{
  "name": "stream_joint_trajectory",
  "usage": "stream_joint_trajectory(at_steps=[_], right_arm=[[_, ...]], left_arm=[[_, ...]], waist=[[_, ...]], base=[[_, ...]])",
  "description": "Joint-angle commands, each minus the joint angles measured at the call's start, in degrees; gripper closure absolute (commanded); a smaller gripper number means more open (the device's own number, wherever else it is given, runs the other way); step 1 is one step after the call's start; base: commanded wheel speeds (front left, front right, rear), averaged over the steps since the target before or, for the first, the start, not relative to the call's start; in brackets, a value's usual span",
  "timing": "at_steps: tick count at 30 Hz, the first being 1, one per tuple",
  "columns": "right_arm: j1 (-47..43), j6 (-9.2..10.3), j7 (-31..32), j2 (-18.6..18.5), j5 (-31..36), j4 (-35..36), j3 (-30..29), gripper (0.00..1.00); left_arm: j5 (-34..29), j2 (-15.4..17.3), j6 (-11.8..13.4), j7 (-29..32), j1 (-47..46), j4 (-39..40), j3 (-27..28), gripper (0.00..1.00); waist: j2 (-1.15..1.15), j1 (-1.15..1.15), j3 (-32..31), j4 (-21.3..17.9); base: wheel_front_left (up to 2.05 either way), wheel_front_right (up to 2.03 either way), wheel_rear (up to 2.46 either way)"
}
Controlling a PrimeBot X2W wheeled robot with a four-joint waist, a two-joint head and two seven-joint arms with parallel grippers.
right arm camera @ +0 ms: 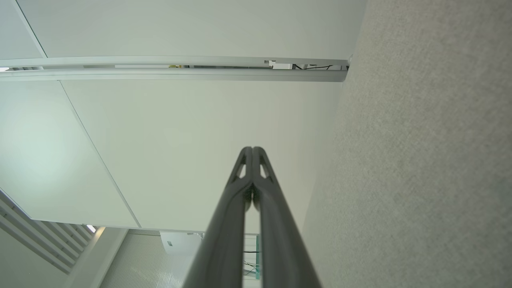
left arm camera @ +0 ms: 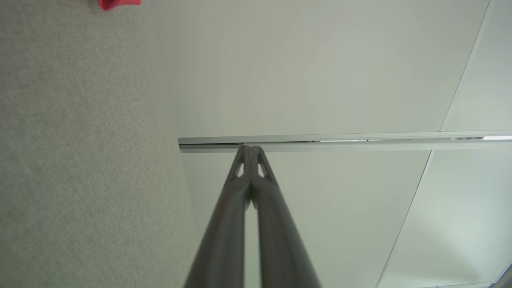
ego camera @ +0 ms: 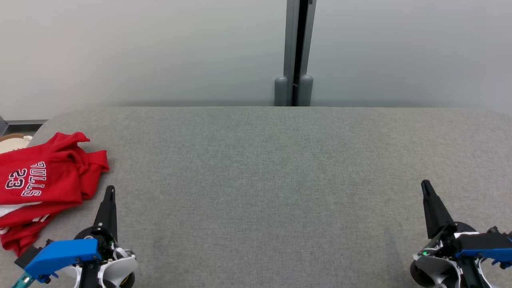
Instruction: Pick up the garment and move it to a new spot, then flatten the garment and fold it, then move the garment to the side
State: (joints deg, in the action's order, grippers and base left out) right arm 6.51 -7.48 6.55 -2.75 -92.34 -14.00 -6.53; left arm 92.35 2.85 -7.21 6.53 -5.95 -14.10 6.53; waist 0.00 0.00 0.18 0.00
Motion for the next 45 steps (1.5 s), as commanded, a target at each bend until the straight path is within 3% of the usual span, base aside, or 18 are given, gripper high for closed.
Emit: stream_joint_trajectory(at_steps=[1,4,5,16,30,45], right_arm=[[-0.69,-0.02,0.15,-0.24,-0.17,0.21,-0.09,1.0],[-0.69,-0.02,0.15,-0.24,-0.17,0.21,-0.09,1.0],[-0.09,0.01,-0.05,0.09,0.01,-0.56,0.04,0.0],[0.64,0.01,-3.11,-1.46,5.68,-1.84,2.48,0.0],[1.91,0.0,-6.91,-1.88,23.02,-3.53,3.07,0.0],[2.76,-0.01,-10.12,-1.74,37.95,-7.04,3.8,0.0]], left_arm=[[0.15,0.05,-0.53,0.2,-0.51,0.32,0.04,1.0],[0.15,0.05,-0.53,0.2,-0.51,0.32,0.04,1.0],[-0.02,-0.07,0.12,-0.09,0.36,-0.56,-0.01,0.0],[-7.31,1.12,0.09,-3.12,0.28,-2.49,-1.44,0.0],[-25.89,1.57,-0.01,-6.91,-0.01,-4.04,-2.34,0.0],[-40.25,1.68,-0.1,-10.11,0.36,-6.15,-3.45,0.0]], waist=[[0.0,0.0,0.0,0.0],[0.0,0.0,0.0,0.0],[0.0,0.0,0.0,0.0],[0.0,0.0,0.05,-0.06],[0.0,0.0,0.01,-0.19],[0.0,0.0,0.02,-0.24]], base=[[0.0,0.0,0.0],[0.0,0.0,0.0],[0.0,0.0,0.0],[0.0,0.0,0.0],[0.0,0.0,0.0],[0.0,0.0,0.0]])
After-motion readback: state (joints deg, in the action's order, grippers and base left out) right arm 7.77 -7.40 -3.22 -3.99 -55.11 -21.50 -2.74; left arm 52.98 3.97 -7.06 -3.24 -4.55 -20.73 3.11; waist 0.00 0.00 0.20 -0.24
